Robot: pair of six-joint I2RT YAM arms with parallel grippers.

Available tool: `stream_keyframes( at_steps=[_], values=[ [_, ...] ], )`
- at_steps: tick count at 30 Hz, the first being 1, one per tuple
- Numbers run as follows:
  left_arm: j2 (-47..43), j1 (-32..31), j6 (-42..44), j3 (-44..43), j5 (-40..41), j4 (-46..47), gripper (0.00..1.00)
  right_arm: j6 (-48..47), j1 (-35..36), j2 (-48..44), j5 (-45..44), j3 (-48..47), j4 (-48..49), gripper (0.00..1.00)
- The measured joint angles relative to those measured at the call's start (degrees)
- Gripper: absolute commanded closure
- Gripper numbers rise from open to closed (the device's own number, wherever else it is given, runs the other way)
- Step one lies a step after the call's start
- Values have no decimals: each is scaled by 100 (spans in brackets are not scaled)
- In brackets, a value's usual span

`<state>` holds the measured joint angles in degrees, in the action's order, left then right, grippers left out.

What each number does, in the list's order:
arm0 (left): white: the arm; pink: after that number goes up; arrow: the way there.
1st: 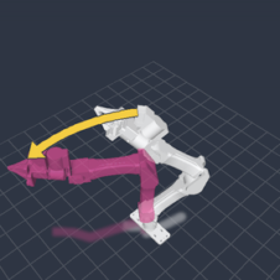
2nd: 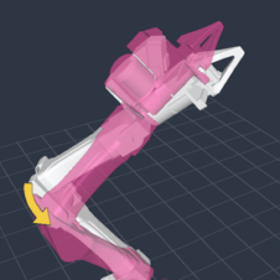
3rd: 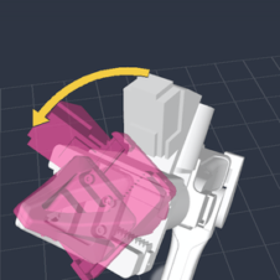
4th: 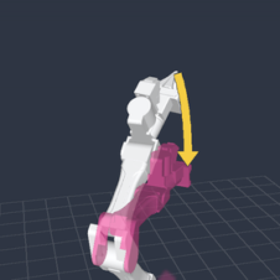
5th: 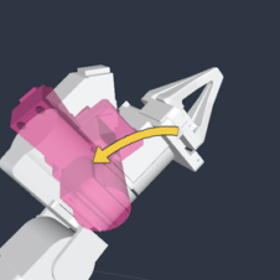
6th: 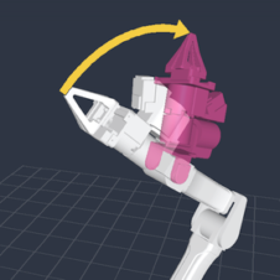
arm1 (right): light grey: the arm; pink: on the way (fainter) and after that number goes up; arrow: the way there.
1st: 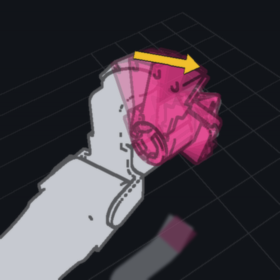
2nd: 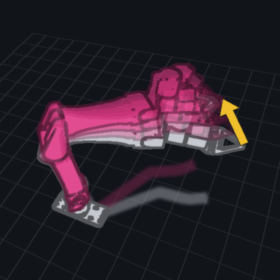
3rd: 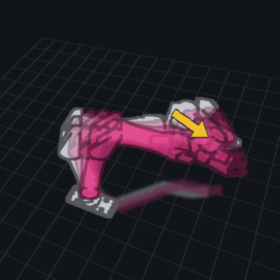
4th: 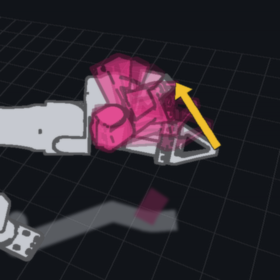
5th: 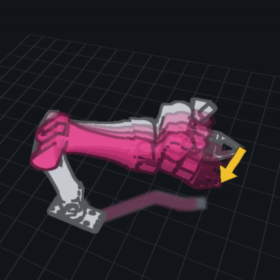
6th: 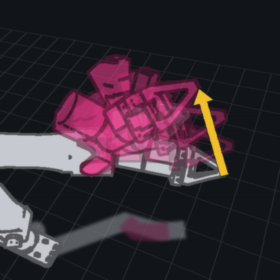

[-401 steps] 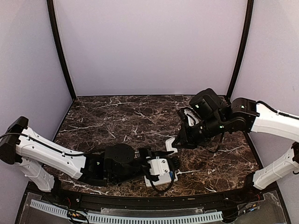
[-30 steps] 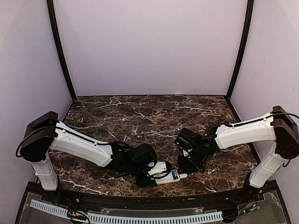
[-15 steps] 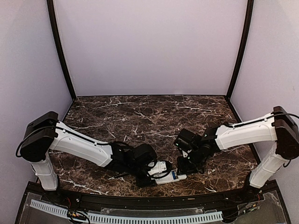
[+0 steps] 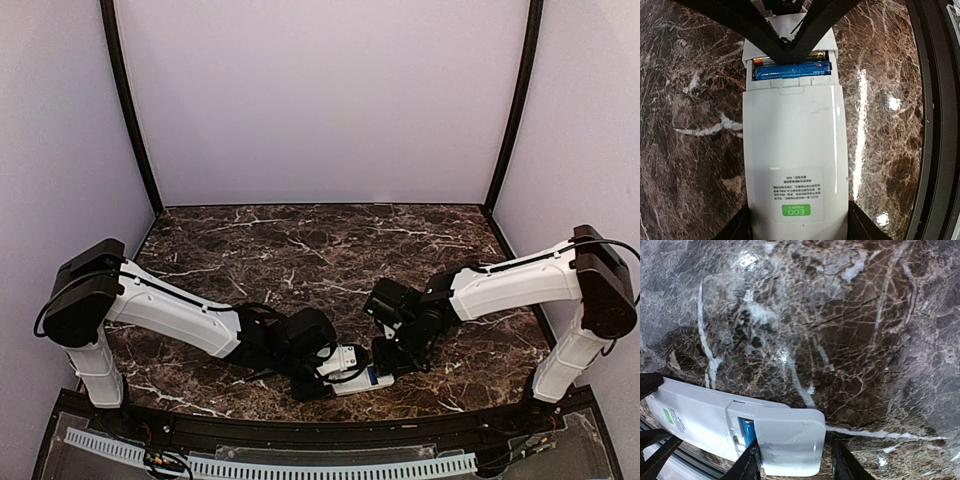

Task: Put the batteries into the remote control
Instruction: Place the battery cover on the remote control without the battery cover.

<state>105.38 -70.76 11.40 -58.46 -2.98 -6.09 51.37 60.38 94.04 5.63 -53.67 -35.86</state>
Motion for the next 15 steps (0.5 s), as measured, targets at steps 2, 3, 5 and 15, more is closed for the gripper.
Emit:
stream_keyframes(
  at_steps=[2,3,5,15],
  values=[
    [0,0,0,-2,0,0,43,-2,-2,0,-33,-2,-42,49],
    [0,0,0,-2,2,0,43,-2,-2,0,-48,-4,-59,48],
    [0,0,2,-2,2,0,43,-9,-2,0,-74,-11,-94,45],
    [4,0,9,-2,-13,4,43,-160,39,-96,70,-55,7,26]
  ],
)
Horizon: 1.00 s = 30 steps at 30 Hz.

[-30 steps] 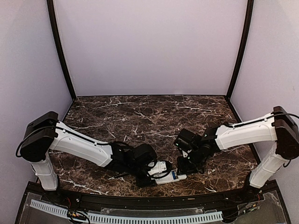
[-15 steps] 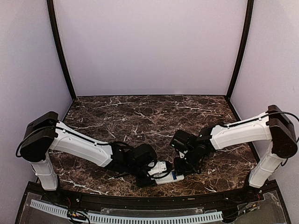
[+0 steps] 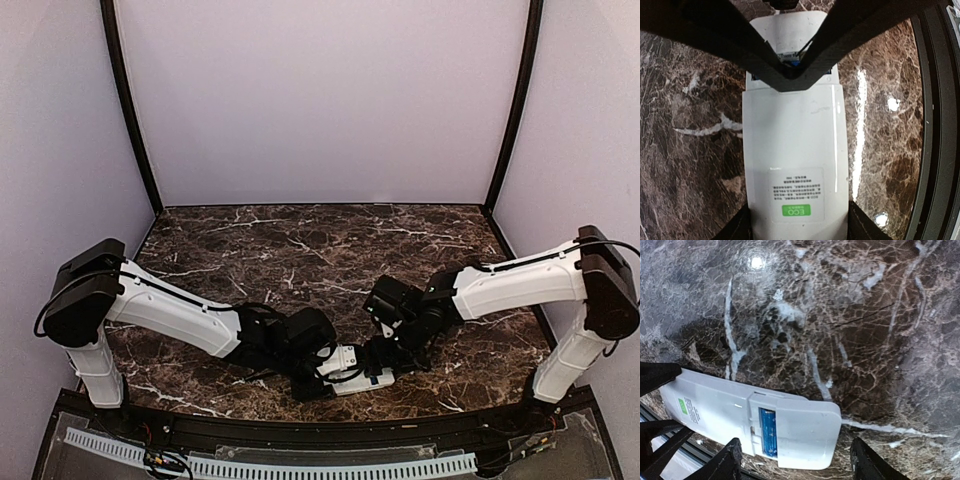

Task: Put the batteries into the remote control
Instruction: Place the battery cover on the remote control without the battery cover, then load the battery cover onto the remote control without the battery cover.

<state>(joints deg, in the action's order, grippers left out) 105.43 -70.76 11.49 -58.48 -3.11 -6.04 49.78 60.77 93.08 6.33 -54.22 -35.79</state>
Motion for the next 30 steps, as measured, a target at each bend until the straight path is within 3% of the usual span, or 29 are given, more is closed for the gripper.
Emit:
stream_keyframes(
  at_steps=[7,14,21,30],
  values=[
    [2,0,11,0,-11,4,40,-63,-81,-625,31,0,-116,27],
    [13,7,11,0,-39,37,38,-22,-474,-1449,168,557,236,62],
    [44,11,7,0,-72,140,38,28,-981,-1674,634,1541,949,61],
    [52,11,9,0,-81,162,38,31,-1040,-1331,1110,1873,1725,69]
  ],
)
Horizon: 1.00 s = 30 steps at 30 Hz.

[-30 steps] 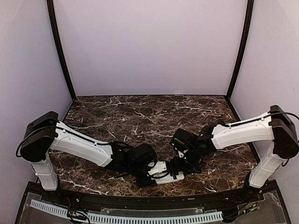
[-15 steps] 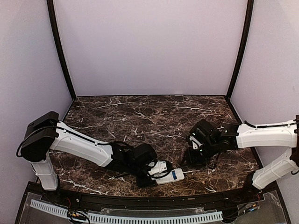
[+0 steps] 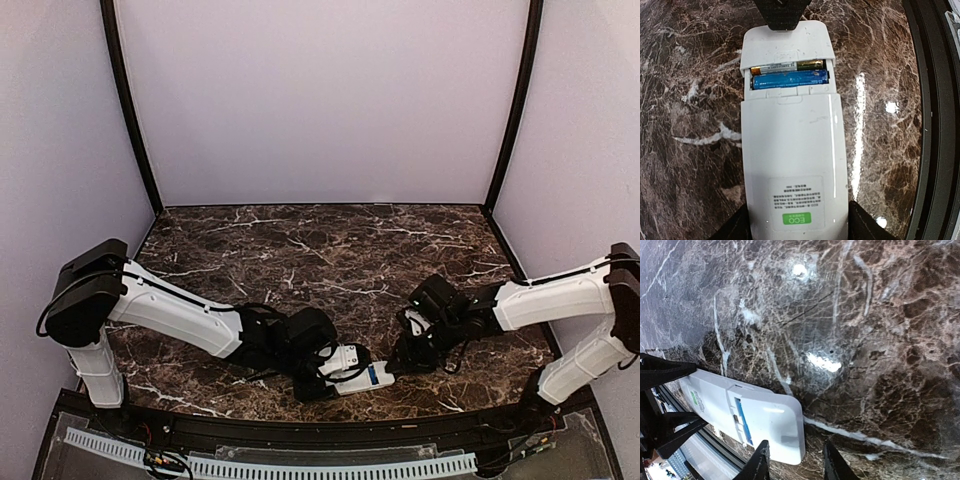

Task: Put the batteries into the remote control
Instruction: Load the battery cover onto the remote control without the battery cover.

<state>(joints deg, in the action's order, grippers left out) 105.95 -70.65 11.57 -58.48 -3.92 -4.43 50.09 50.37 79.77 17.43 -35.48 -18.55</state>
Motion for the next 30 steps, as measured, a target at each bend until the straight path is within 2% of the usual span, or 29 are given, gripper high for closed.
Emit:
stream_keyframes(
  at_steps=[4,19,30],
  values=[
    [13,-2,0,-13,-11,4,39,-11,-17,260,131,7,201,71],
    [37,0,0,-42,-11,0,40,31,17,339,337,11,415,81],
    [55,2,0,-63,-13,-20,40,208,293,457,192,-195,358,81]
  ],
)
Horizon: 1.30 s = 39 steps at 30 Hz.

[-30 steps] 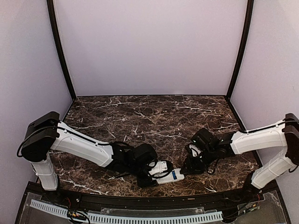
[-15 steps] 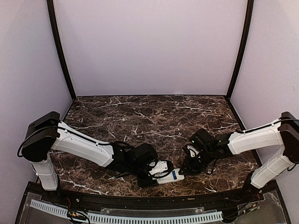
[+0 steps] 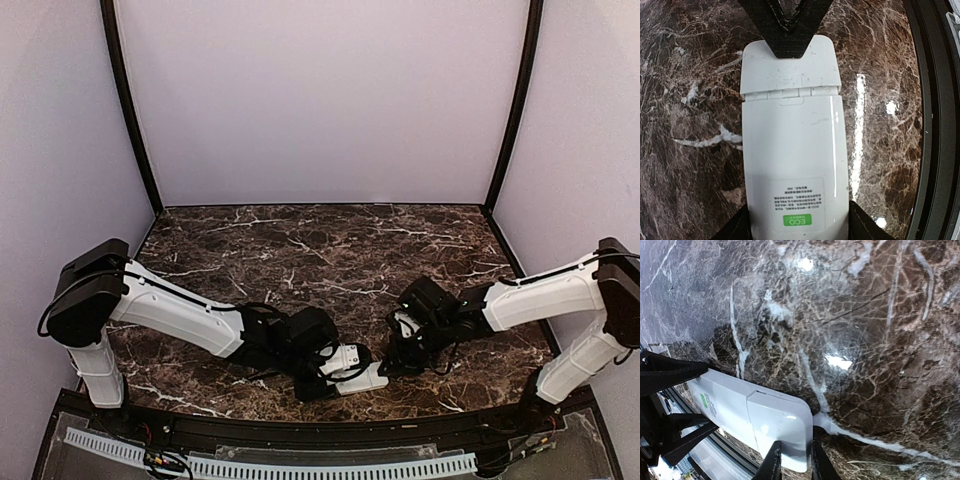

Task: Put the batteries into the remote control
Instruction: Load the battery cover onto the remote control without the battery cover.

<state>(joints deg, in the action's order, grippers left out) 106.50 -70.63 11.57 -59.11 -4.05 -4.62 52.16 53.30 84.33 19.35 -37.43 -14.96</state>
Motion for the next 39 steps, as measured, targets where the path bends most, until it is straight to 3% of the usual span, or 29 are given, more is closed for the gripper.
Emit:
stream_keyframes(
  at_steps=[7,21,29,33,36,39],
  values=[
    [0,0,0,0,-2,0,40,31,85,103,-144,-214,-238,75],
    [0,0,0,0,-2,0,40,37,334,485,-509,-761,-785,75],
    [0,2,13,0,-9,13,37,-33,420,361,-634,-929,-1126,57],
    [11,0,33,0,-37,72,33,-107,363,-96,-741,-1025,-1384,54],
    [7,2,33,0,-81,79,30,-131,245,-452,-835,-1036,-1569,59],
    [-68,0,24,15,-120,11,27,-175,66,-719,-918,-975,-1683,80]
  ],
)
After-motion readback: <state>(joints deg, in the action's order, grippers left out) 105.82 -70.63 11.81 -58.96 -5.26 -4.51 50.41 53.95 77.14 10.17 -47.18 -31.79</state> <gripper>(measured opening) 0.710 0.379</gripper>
